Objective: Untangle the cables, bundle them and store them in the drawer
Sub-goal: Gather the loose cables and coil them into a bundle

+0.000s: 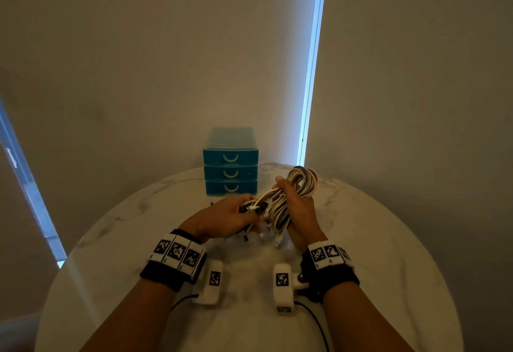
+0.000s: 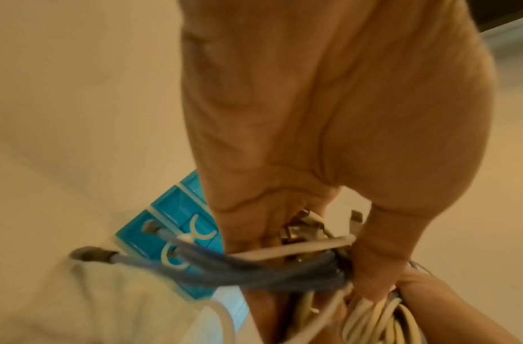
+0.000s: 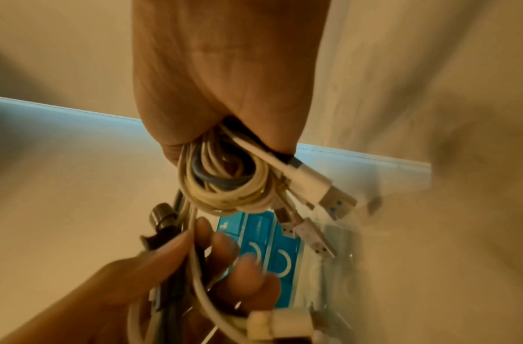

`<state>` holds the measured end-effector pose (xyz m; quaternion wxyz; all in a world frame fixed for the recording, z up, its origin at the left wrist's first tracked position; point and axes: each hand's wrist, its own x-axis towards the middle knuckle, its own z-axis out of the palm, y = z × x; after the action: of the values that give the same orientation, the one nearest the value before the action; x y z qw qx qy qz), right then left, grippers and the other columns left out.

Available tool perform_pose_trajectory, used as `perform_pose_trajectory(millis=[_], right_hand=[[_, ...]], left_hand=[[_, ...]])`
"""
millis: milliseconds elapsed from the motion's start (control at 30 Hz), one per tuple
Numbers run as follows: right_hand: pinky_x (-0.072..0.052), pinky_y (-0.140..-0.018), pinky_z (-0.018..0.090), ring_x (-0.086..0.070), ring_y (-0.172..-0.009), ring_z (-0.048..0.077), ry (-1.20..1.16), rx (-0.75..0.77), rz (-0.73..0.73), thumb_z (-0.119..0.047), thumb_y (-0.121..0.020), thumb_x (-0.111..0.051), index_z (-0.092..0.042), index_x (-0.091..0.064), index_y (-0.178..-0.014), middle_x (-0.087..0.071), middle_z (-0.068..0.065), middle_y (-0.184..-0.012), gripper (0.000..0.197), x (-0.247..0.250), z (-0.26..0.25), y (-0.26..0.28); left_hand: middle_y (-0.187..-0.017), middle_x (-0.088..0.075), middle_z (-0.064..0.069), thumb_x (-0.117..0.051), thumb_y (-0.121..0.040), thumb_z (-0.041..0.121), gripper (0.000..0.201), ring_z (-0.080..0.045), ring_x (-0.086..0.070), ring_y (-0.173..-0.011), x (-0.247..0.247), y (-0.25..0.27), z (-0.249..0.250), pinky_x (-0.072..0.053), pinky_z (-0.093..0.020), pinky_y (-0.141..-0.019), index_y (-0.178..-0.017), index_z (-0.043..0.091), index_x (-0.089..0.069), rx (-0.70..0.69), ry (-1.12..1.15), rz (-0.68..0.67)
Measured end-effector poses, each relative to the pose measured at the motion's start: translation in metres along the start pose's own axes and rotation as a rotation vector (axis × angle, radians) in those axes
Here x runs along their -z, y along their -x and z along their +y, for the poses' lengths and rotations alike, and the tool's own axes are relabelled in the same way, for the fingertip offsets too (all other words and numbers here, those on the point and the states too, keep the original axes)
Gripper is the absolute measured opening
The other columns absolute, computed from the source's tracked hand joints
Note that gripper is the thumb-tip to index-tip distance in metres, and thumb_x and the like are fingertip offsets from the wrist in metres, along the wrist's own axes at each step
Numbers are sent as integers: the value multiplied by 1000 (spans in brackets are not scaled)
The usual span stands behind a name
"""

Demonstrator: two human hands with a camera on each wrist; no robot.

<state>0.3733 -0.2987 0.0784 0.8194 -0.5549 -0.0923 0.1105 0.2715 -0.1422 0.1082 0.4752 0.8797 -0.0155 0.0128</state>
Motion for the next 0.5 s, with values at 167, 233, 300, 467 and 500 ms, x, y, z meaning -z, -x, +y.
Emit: perform_pose_trajectory(millis=[167, 233, 300, 467, 500], right_hand=[[-54, -110, 54, -75, -113, 30, -173, -76, -74, -32, -103, -69, -3, -74, -126, -78, 19, -120, 37, 2, 4, -6], [-46, -119, 55, -68, -131, 28, -287, -136, -114, -35, -105, -64, -4, -69, -136, -74, 15, -134, 45, 0, 7, -6], [-42, -122, 52, -66, -133, 29, -375, -180, -120, -37, -106, -60, -3, -71, -130, -74, 15, -133, 43, -3, 7, -4], [-59, -94, 43, -65, -72, 22, -487, -170, -56, -33, -105, -66, -12, -64, -82, -59, 5, -72, 32, -2, 4, -7], [-60, -83, 39, -60, -66, 19, -481, -168, -28, -33, -104, -66, -13, -64, -84, -55, 3, -68, 29, -2, 5, -7]], left_hand=[[-95, -68, -3, -58, -110, 29, 34, -8, -52, -58, -1, -1, -2, -48, -24, -55, -141, 30, -46, 19, 205, -11], [-94, -64, -5, -51, -113, 34, 27, -7, -48, -58, -5, -4, -5, -44, -23, -54, -139, 29, -47, 78, 176, -32], [-84, -61, -1, -47, -114, 35, 26, -8, -47, -56, -10, -8, -10, -43, -24, -53, -139, 26, -47, 118, 180, -49], [-71, -65, 4, -54, -111, 40, 28, -11, -59, -59, -8, -10, -13, -53, -25, -58, -133, 23, -58, 78, 36, -33], [-72, -67, 5, -57, -108, 44, 30, -10, -60, -60, -7, -10, -13, -53, -24, -59, -132, 26, -61, 77, -4, -15]])
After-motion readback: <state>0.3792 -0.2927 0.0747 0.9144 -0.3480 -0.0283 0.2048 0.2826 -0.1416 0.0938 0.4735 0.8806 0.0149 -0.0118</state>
